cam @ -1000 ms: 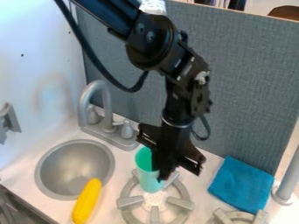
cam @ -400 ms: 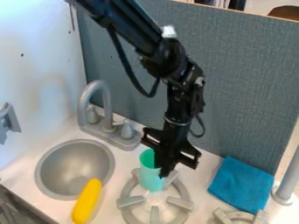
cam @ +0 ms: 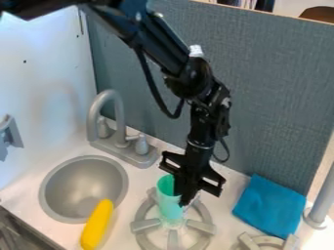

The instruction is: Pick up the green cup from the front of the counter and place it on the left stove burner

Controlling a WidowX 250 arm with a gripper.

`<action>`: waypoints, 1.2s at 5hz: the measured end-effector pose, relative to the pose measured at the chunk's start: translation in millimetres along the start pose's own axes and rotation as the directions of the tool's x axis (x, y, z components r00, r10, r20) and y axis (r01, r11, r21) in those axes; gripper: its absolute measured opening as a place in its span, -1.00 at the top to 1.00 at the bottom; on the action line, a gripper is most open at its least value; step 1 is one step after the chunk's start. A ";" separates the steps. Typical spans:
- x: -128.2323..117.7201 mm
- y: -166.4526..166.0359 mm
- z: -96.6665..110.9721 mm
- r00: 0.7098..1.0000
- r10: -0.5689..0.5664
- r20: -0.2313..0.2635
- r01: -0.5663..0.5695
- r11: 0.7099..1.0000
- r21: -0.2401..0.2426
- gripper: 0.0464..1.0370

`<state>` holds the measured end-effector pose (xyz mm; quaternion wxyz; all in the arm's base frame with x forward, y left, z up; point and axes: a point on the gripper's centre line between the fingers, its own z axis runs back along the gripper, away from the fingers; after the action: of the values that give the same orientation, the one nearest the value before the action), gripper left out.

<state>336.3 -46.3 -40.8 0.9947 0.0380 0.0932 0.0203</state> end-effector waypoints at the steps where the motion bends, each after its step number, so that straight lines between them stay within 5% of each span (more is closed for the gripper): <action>1: 1.5 -9.1 -6.0 1.000 -0.017 -0.013 0.016 1.000 -0.007 0.92; 4: 6.3 -18.9 -9.3 0.999 -0.009 -0.033 0.009 1.000 -0.004 0.88; 5: 1.3 -18.8 -13.0 0.999 -0.011 -0.044 0.012 1.000 0.019 0.50; 6: -14.2 -16.5 -5.5 1.000 0.000 -0.014 0.000 1.000 0.025 -0.08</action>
<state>321.9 -63.0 -45.0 0.9934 0.0506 0.1006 0.0195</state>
